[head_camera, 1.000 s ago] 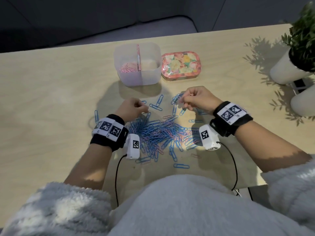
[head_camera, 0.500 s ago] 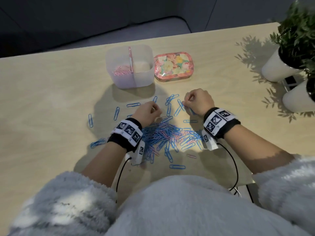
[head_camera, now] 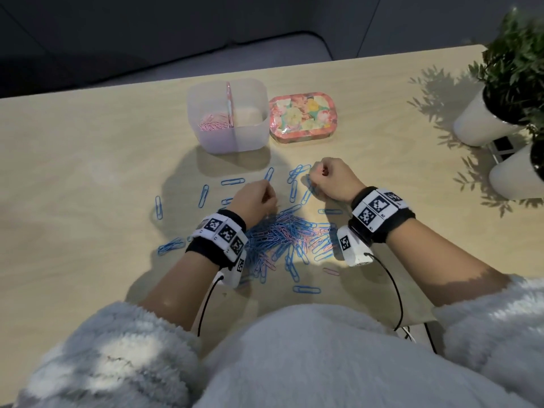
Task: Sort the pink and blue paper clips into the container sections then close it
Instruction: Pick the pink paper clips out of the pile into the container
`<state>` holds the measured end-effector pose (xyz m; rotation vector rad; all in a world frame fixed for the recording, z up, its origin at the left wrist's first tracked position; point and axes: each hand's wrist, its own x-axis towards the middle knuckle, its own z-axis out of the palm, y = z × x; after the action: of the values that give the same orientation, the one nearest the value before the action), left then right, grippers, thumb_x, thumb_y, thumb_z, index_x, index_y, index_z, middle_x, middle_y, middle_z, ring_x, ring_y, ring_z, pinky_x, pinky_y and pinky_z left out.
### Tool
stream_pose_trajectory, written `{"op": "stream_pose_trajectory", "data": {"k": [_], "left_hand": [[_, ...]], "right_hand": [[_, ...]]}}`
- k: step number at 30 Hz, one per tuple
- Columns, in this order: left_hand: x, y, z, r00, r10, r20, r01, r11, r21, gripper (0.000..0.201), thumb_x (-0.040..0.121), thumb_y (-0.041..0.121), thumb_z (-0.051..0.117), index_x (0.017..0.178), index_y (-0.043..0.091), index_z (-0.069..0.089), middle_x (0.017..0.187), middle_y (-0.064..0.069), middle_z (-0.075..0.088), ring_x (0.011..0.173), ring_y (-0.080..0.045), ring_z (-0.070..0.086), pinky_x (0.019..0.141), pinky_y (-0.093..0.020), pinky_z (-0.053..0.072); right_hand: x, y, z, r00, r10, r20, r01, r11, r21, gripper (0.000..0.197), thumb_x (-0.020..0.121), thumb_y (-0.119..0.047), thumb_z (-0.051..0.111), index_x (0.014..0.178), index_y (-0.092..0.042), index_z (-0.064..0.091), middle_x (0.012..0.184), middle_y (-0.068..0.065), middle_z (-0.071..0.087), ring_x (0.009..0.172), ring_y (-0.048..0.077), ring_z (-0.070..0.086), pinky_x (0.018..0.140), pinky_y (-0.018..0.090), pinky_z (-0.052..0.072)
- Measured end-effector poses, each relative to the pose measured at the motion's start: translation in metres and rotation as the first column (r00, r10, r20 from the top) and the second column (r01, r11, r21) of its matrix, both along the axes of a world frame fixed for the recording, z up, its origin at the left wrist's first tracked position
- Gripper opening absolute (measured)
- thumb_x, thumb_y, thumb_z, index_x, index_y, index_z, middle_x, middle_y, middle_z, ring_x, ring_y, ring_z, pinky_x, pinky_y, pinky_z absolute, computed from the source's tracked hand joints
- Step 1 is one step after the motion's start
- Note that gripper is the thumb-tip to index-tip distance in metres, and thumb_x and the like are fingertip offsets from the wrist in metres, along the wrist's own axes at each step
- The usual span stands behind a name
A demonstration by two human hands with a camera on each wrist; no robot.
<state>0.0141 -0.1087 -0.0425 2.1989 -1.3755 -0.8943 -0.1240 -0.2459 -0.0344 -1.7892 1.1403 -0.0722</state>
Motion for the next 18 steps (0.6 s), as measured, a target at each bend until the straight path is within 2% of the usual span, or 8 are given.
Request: {"op": "stream_pose_trajectory", "data": {"k": [1,3,5,8,11,13,16,18], "left_hand": [[0.005,0.003,0.001,0.991,0.089,-0.097,-0.092,0.995,-0.028,0.006,0.089,0.015,0.055,0.088,0.009,0.057,0.084,-0.003,0.060,0.078,-0.021,0.056,0.071,-0.023,0.045],[0.013,0.007,0.005,0.925,0.226,-0.306,-0.247,0.968,-0.033,0.003,0.088,0.013,0.058,0.090,0.011,0.057,0.076,0.002,0.057,0.065,-0.008,0.054,0.056,-0.007,0.043],[0.018,0.010,0.008,0.806,0.319,-0.499,-0.339,0.939,0.053,0.011,0.089,0.008,0.056,0.100,0.010,0.059,0.073,0.001,0.057,0.050,0.002,0.053,0.045,-0.005,0.039],[0.019,0.010,0.012,0.558,0.434,-0.708,-0.400,0.887,0.230,0.017,0.090,0.001,0.045,0.092,0.010,0.059,0.063,0.000,0.045,0.049,-0.006,0.043,0.039,-0.012,0.033],[0.016,0.006,0.017,0.401,0.470,-0.786,-0.400,0.862,0.311,0.017,0.091,0.010,0.042,0.077,0.014,0.051,0.064,0.001,0.041,0.047,-0.006,0.038,0.041,-0.014,0.031],[0.014,0.006,0.015,0.420,0.442,-0.792,-0.387,0.877,0.284,0.020,0.093,0.013,0.046,0.074,0.014,0.050,0.064,0.001,0.044,0.042,-0.003,0.043,0.039,-0.012,0.034],[0.014,0.009,0.010,0.572,0.333,-0.750,-0.294,0.936,0.192,0.015,0.095,0.013,0.048,0.082,0.014,0.056,0.052,0.007,0.056,0.043,0.000,0.050,0.043,-0.011,0.040],[0.012,0.008,0.008,0.699,0.282,-0.657,-0.247,0.958,0.148,0.018,0.096,0.011,0.046,0.083,0.016,0.058,0.050,0.008,0.056,0.041,0.002,0.049,0.045,-0.013,0.039]], "right_hand": [[-0.002,0.005,0.000,0.993,-0.038,0.108,0.024,0.992,0.127,0.025,0.086,-0.002,0.047,0.066,-0.015,0.041,0.057,0.006,0.052,0.042,0.009,0.047,0.047,0.023,0.034],[-0.004,0.016,0.000,0.978,-0.083,0.193,0.025,0.958,0.286,0.023,0.088,0.004,0.039,0.077,-0.015,0.044,0.055,0.006,0.053,0.033,0.007,0.041,0.038,0.015,0.030],[-0.005,0.027,-0.001,0.983,-0.015,0.184,-0.046,0.947,0.318,0.023,0.089,0.002,0.035,0.084,-0.016,0.048,0.056,0.005,0.047,0.031,0.006,0.033,0.036,0.014,0.022],[-0.005,0.041,-0.004,0.950,0.305,0.068,-0.310,0.947,0.084,0.004,0.087,-0.013,0.057,0.085,-0.015,0.060,0.055,-0.003,0.041,0.042,0.006,0.035,0.045,0.022,0.029],[-0.007,0.048,-0.008,0.842,0.495,-0.213,-0.530,0.832,-0.164,0.017,0.079,-0.026,0.067,0.095,-0.020,0.064,0.055,-0.009,0.040,0.062,0.014,0.045,0.062,0.027,0.033],[-0.011,0.044,-0.005,0.845,0.474,-0.249,-0.529,0.810,-0.253,0.013,0.081,-0.025,0.063,0.093,-0.023,0.066,0.060,-0.010,0.046,0.073,0.017,0.048,0.067,0.029,0.036],[-0.020,0.027,-0.002,0.908,0.375,-0.186,-0.414,0.870,-0.269,0.006,0.083,-0.023,0.063,0.086,-0.021,0.068,0.061,-0.007,0.049,0.068,0.018,0.047,0.067,0.029,0.037],[-0.027,0.013,0.001,0.939,0.297,-0.172,-0.333,0.908,-0.254,0.004,0.083,-0.023,0.065,0.084,-0.021,0.069,0.062,-0.001,0.055,0.066,0.020,0.050,0.066,0.028,0.038]]}}
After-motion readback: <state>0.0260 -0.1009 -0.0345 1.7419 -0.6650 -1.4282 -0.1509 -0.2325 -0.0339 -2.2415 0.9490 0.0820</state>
